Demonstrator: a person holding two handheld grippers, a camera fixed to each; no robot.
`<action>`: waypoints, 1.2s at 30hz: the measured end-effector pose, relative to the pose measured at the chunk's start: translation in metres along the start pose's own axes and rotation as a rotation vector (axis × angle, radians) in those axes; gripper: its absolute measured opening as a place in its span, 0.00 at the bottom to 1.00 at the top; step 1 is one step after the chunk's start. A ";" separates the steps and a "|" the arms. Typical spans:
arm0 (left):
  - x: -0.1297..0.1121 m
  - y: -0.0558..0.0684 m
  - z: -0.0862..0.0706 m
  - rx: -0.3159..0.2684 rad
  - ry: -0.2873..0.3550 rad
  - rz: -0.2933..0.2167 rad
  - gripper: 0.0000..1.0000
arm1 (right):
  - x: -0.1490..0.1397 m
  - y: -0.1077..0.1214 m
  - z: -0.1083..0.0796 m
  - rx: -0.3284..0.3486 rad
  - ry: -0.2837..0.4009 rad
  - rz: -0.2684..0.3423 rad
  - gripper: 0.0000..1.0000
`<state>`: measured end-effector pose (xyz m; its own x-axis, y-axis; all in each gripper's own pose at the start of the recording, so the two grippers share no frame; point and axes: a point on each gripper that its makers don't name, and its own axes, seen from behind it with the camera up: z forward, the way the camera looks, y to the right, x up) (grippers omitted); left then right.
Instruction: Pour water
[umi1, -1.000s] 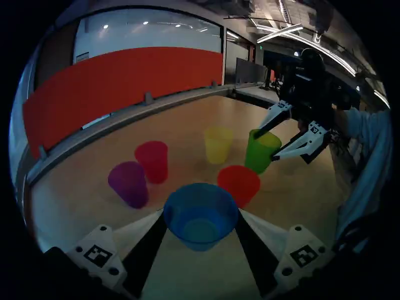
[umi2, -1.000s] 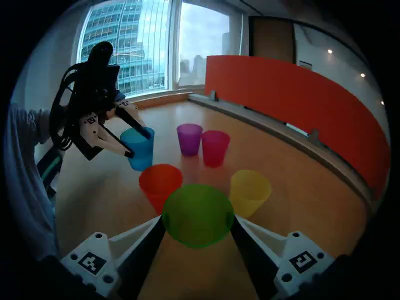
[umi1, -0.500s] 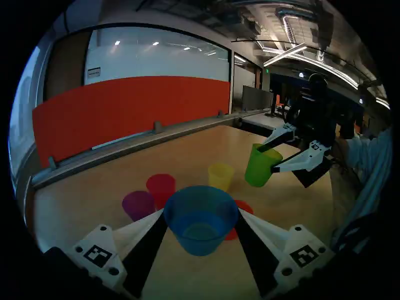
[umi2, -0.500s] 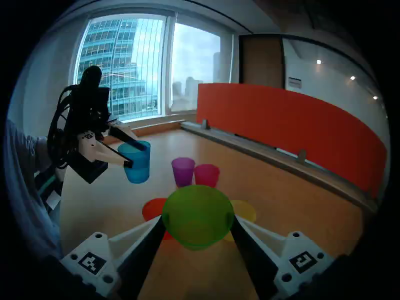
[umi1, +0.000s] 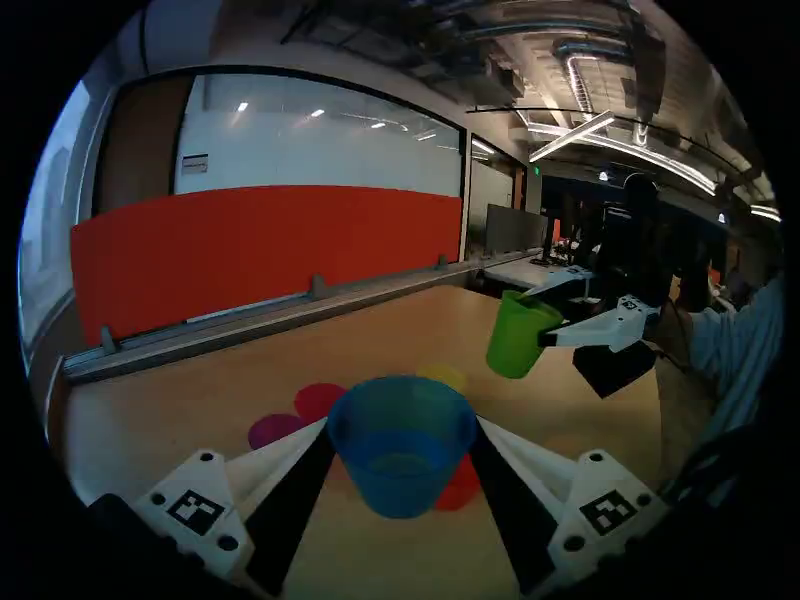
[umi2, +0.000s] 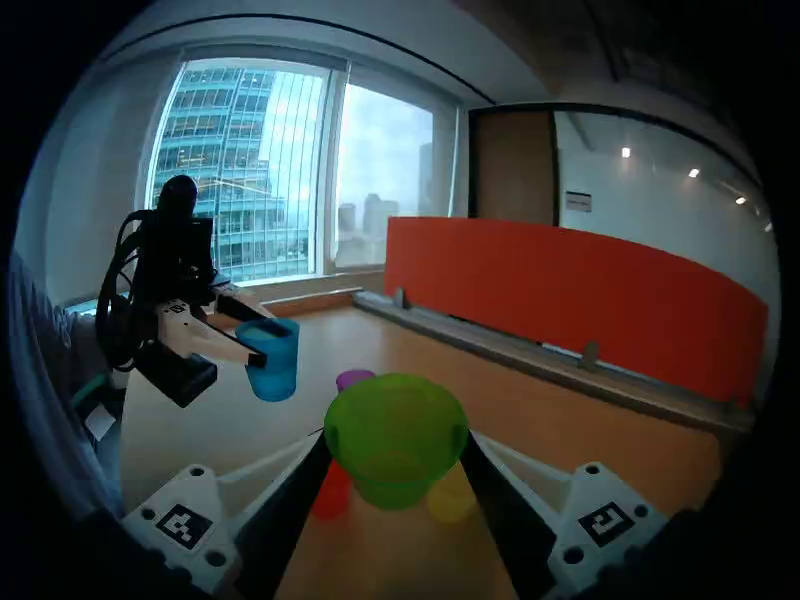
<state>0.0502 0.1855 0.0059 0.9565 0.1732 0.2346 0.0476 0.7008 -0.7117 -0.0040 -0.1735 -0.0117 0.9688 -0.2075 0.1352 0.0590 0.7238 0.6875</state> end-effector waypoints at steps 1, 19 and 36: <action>0.001 0.000 0.000 0.000 0.003 0.000 0.88 | 0.002 0.001 0.000 -0.003 0.006 -0.002 0.92; 0.019 0.001 0.000 0.007 0.064 0.007 0.88 | 0.028 0.007 0.004 -0.035 0.088 -0.026 0.93; 0.061 0.009 -0.016 0.028 0.174 0.060 0.88 | 0.052 -0.001 0.001 -0.017 0.130 -0.019 0.92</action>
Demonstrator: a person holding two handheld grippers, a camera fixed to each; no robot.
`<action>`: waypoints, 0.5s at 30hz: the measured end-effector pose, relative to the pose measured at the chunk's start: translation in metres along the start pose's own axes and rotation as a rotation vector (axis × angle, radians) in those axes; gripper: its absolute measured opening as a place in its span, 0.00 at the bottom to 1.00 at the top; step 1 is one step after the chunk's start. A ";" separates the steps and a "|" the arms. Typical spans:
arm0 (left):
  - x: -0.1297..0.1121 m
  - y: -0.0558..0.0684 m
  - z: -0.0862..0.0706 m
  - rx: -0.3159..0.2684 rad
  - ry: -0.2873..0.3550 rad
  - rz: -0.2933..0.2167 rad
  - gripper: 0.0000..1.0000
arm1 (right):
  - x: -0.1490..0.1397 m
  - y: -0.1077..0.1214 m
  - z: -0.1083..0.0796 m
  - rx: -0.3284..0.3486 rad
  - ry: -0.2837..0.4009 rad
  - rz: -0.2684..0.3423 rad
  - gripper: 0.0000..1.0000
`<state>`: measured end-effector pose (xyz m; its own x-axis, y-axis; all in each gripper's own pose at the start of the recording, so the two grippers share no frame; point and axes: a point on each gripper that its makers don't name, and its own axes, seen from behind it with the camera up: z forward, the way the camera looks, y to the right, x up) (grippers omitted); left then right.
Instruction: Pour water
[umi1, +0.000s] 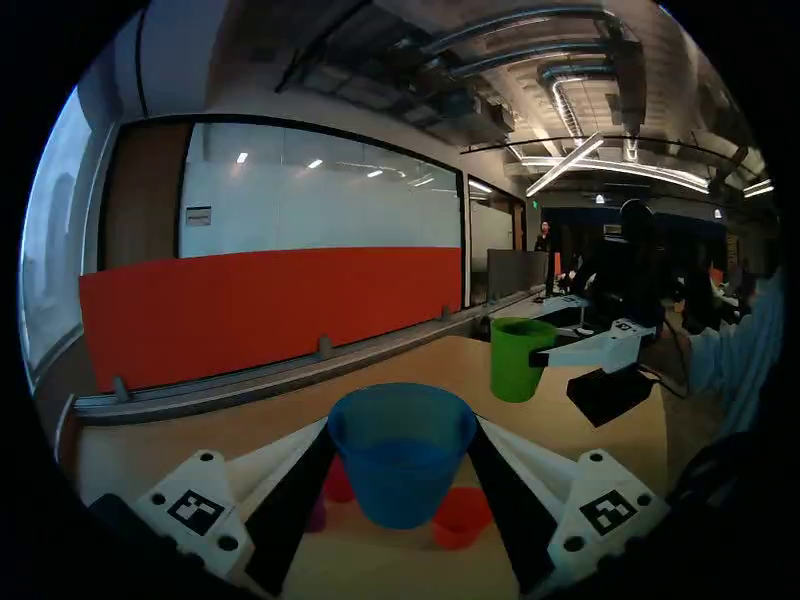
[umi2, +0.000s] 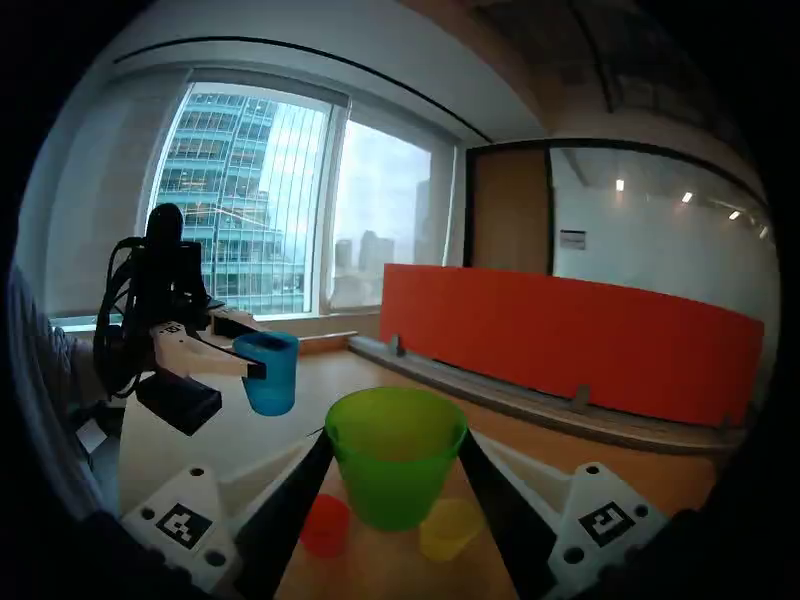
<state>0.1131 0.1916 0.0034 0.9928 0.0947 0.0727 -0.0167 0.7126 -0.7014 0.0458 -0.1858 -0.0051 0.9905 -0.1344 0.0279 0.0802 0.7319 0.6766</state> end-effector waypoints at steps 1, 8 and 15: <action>0.003 0.001 0.000 -0.001 0.005 0.001 0.88 | 0.000 -0.001 0.000 0.001 0.000 -0.001 0.92; 0.019 0.002 -0.001 0.009 0.032 0.030 0.88 | 0.004 -0.009 0.001 0.024 0.001 -0.011 0.92; 0.040 -0.001 -0.001 0.015 0.048 0.076 0.88 | 0.006 -0.020 0.006 0.052 0.007 -0.002 0.92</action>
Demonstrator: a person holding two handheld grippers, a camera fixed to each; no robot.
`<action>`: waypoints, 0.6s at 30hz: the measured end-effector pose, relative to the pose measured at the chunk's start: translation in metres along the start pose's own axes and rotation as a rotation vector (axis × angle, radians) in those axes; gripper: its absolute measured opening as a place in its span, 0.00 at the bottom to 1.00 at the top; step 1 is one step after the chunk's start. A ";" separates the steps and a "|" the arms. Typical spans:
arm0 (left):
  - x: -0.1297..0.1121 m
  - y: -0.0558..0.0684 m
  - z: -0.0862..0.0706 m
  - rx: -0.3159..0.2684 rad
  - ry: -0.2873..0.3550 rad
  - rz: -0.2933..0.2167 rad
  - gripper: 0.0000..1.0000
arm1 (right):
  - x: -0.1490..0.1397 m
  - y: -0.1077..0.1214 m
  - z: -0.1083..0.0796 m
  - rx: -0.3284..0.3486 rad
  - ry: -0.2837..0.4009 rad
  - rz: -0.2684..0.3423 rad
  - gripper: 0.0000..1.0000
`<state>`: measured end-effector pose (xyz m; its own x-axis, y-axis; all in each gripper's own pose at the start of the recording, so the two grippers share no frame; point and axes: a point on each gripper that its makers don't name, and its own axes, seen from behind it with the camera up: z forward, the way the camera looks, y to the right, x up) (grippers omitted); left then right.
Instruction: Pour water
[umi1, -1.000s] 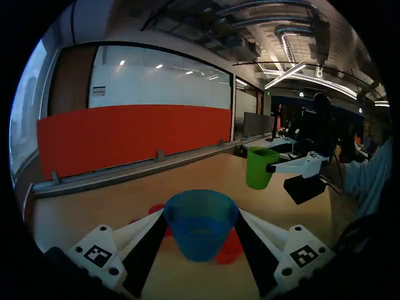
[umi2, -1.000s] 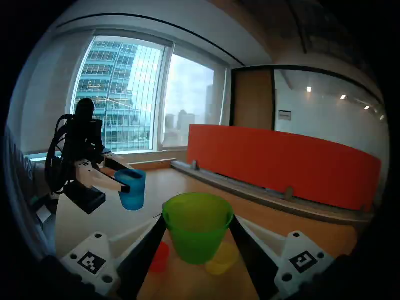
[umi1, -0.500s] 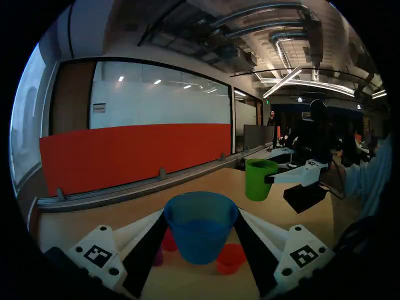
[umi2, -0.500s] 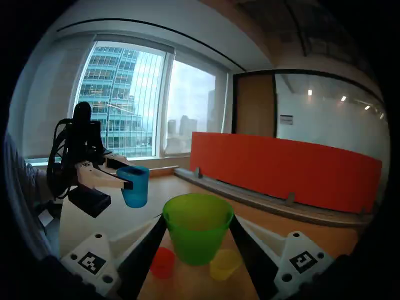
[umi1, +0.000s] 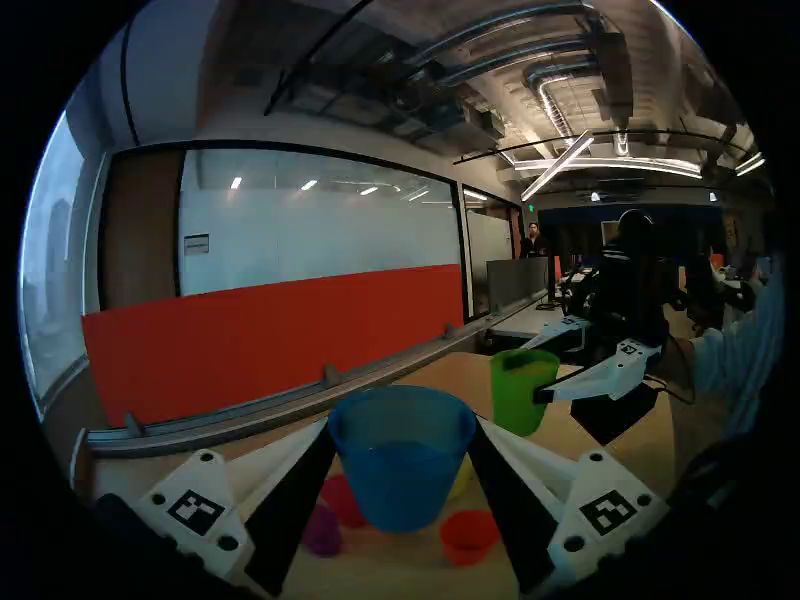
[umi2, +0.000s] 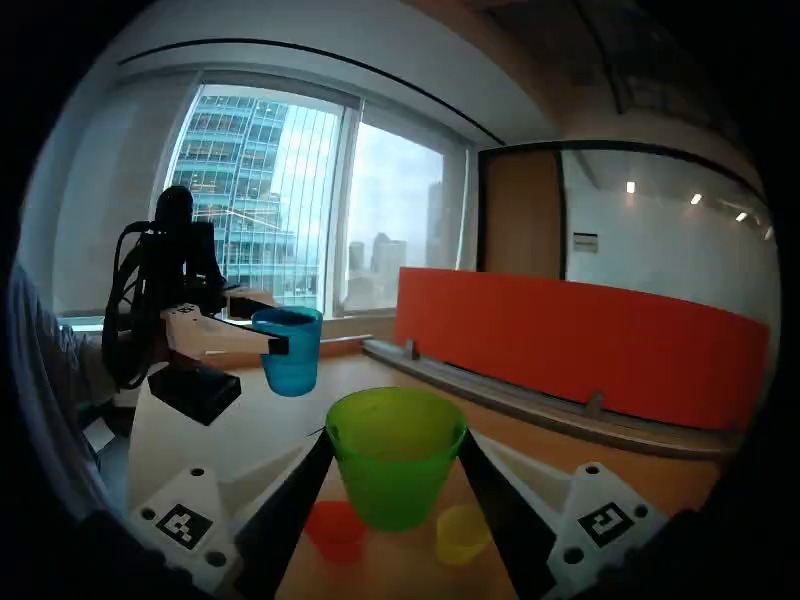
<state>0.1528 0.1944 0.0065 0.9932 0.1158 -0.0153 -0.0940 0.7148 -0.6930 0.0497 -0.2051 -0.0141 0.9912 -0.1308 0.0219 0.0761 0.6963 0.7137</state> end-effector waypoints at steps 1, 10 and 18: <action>0.003 -0.001 0.000 0.002 0.003 0.008 0.88 | 0.000 -0.002 0.001 0.005 0.000 0.000 0.91; 0.032 -0.004 0.003 0.012 0.017 0.106 0.88 | -0.001 -0.018 0.011 0.039 0.001 -0.001 0.92; 0.058 0.003 0.006 0.019 0.027 0.244 0.88 | -0.003 -0.035 0.019 0.077 0.000 0.000 0.91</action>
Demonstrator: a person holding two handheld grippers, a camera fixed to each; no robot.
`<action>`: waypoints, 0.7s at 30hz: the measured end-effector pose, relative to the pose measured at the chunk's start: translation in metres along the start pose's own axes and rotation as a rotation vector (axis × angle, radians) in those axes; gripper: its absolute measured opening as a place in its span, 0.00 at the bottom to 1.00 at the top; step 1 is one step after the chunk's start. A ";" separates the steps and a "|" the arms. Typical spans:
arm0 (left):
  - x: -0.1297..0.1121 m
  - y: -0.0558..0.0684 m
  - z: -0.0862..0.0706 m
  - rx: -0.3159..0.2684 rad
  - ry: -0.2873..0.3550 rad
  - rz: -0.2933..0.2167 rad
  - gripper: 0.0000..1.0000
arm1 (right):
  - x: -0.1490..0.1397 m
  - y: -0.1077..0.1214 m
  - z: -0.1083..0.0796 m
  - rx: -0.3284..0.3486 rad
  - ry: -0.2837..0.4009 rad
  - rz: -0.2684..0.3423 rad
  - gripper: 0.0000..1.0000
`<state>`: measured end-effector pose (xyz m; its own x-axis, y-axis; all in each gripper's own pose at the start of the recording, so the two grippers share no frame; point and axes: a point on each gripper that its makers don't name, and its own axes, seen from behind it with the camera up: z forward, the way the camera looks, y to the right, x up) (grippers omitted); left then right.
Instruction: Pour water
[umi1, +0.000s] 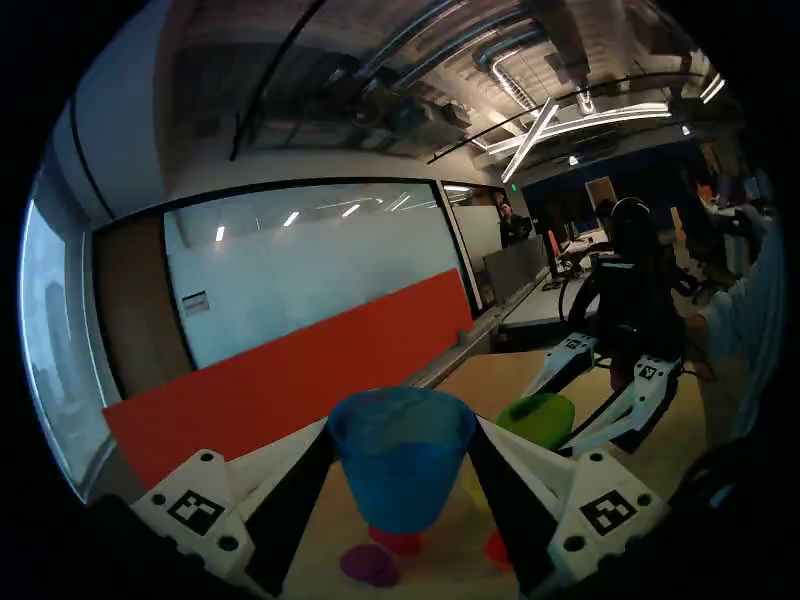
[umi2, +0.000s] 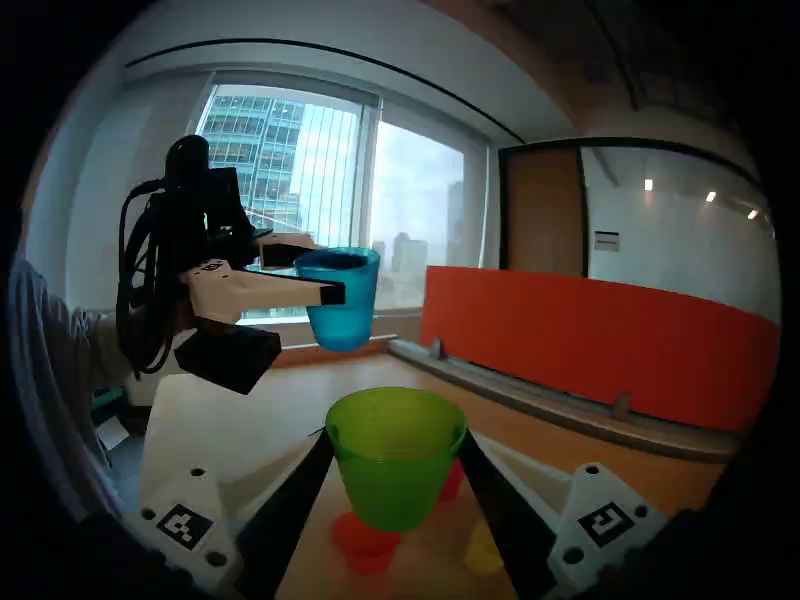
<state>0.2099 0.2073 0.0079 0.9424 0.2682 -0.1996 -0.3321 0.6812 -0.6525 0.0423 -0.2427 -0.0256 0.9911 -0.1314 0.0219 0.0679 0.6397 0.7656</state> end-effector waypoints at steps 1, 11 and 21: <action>0.003 0.000 0.001 0.001 0.002 0.017 0.88 | 0.000 -0.002 0.001 0.004 0.000 0.001 0.91; 0.028 0.000 0.004 0.019 0.013 0.188 0.88 | -0.001 -0.019 0.009 0.044 0.004 0.002 0.91; 0.045 -0.003 0.008 0.041 0.013 0.310 0.88 | 0.001 -0.028 0.015 0.068 0.013 0.003 0.91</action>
<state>0.2527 0.2226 0.0070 0.7961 0.4592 -0.3942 -0.6051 0.5947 -0.5292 0.0402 -0.2719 -0.0372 0.9927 -0.1194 0.0164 0.0573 0.5868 0.8077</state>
